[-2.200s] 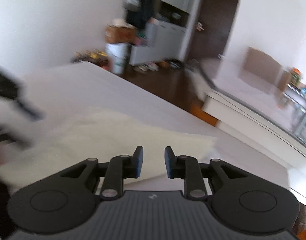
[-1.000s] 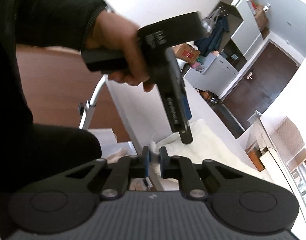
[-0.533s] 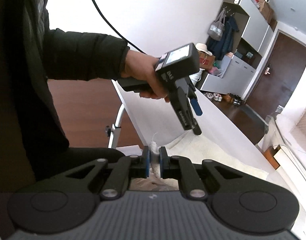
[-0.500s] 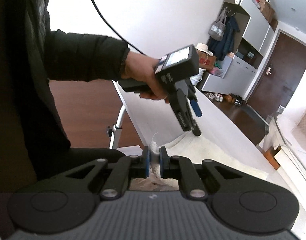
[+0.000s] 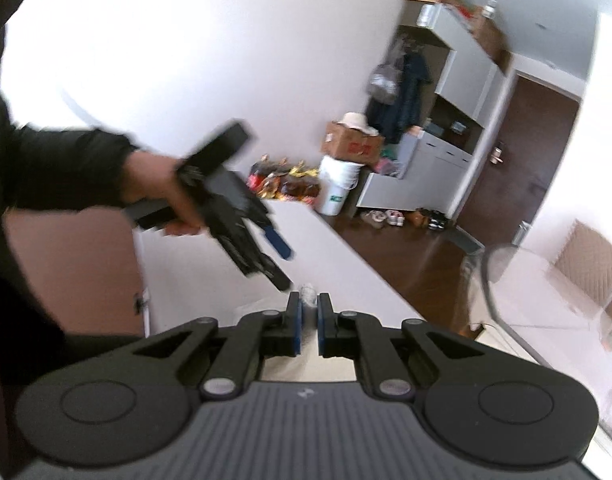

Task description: Fold towel

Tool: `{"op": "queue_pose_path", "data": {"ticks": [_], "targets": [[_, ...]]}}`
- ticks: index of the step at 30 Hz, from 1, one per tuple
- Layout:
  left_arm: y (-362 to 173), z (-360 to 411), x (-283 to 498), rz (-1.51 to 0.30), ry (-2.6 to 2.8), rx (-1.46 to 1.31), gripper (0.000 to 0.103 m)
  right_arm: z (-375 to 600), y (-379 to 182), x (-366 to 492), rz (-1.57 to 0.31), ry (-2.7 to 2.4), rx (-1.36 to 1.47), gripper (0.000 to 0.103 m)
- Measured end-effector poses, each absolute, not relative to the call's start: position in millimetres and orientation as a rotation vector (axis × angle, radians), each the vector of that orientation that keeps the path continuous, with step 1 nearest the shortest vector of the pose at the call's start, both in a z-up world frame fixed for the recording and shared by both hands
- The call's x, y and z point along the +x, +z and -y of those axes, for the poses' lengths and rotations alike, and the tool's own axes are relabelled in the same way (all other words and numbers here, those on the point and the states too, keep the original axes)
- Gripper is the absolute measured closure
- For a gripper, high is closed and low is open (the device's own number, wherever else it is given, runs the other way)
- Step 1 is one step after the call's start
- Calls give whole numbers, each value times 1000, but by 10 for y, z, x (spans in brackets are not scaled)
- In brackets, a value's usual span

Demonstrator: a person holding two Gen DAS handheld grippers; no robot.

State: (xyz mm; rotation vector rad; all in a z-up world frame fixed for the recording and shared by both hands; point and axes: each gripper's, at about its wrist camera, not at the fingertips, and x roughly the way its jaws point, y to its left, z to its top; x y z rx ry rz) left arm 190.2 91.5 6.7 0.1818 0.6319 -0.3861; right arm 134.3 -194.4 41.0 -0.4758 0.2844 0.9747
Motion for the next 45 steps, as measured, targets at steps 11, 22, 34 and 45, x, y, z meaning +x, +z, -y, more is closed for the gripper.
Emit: {"op": "queue_pose_path", "data": {"ticks": [11, 22, 34, 45], "targets": [[50, -661, 1809, -583, -408, 279, 32, 2074, -38, 2536, -427, 849, -402, 95], [-265, -357, 1819, -626, -463, 363, 29, 2022, -650, 3077, -578, 764, -378, 73], [-351, -378, 1909, -633, -416, 401, 20, 2119, -544, 2654, -554, 836, -354, 86], [-334, -395, 2181, -627, -366, 433, 20, 2180, -603, 2407, -648, 800, -335, 84]]}}
